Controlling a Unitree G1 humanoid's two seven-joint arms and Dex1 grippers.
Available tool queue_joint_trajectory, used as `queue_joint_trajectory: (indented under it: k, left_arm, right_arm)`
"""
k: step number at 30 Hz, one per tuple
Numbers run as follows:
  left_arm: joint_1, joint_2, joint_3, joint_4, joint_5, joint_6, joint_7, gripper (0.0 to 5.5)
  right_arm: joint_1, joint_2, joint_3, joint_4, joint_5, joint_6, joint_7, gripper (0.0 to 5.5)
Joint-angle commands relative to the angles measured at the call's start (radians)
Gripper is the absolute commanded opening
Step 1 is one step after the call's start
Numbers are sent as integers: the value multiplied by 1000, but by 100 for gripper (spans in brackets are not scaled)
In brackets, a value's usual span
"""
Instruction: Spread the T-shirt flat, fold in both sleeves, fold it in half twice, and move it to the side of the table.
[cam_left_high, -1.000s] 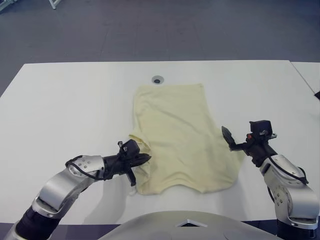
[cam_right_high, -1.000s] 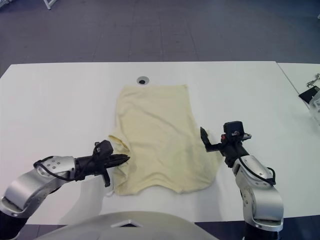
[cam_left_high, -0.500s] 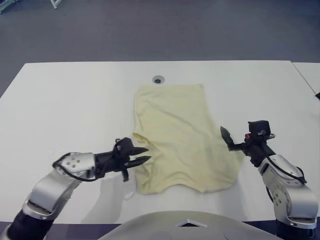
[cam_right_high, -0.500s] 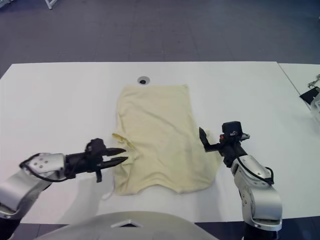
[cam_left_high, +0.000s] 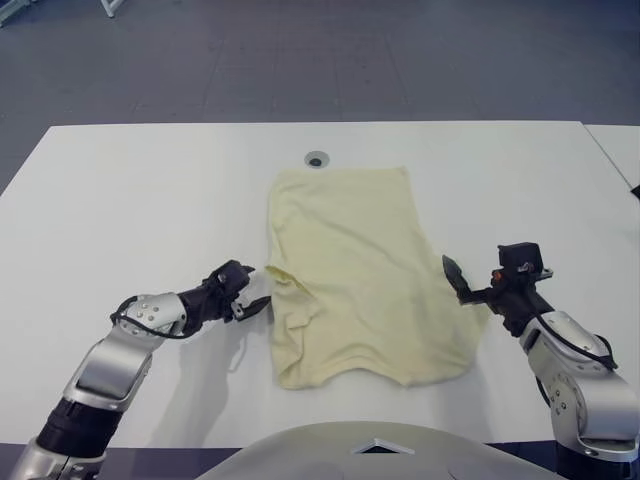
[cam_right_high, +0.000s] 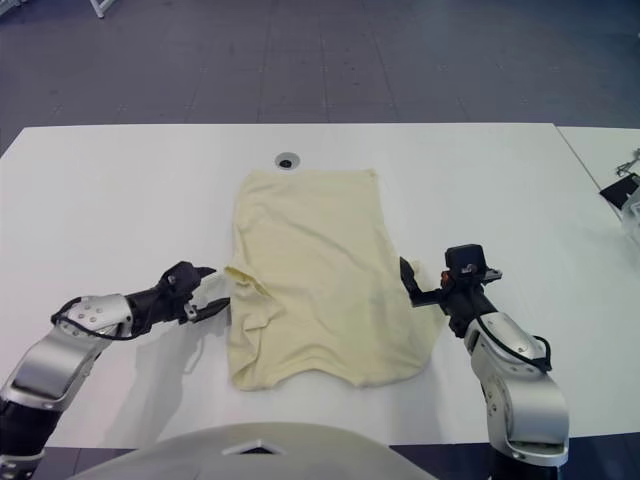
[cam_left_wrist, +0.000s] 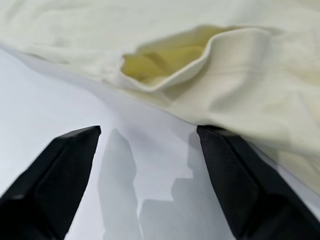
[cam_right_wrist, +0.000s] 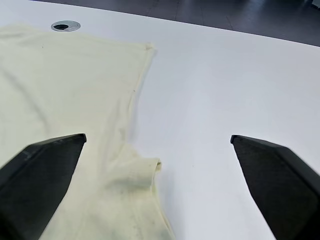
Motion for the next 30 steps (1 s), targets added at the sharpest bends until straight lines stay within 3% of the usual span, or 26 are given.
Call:
queue_joint_trajectory:
  k: [1, 7, 18, 27, 30]
  left_arm:
    - [-96, -34, -19, 91, 64, -38, 21, 441]
    - [-188, -67, -54, 164, 102, -80, -10, 537]
    - [-271, -128, -131, 261, 198, -126, -4, 539]
    - [-271, -166, -190, 416, 387, -198, 161, 539]
    - [-303, -193, -162, 499, 413, -179, 249, 539]
  right_arm:
    - [-13, -6, 6, 9, 3, 4, 2, 540]
    - [-19, -1, 7, 19, 0, -3, -2, 540]
    - [-27, 1, 16, 27, -2, -7, -3, 540]
    - [-35, 1, 15, 28, -2, -3, -6, 540]
    - [-43, -5, 20, 33, -4, -3, -3, 540]
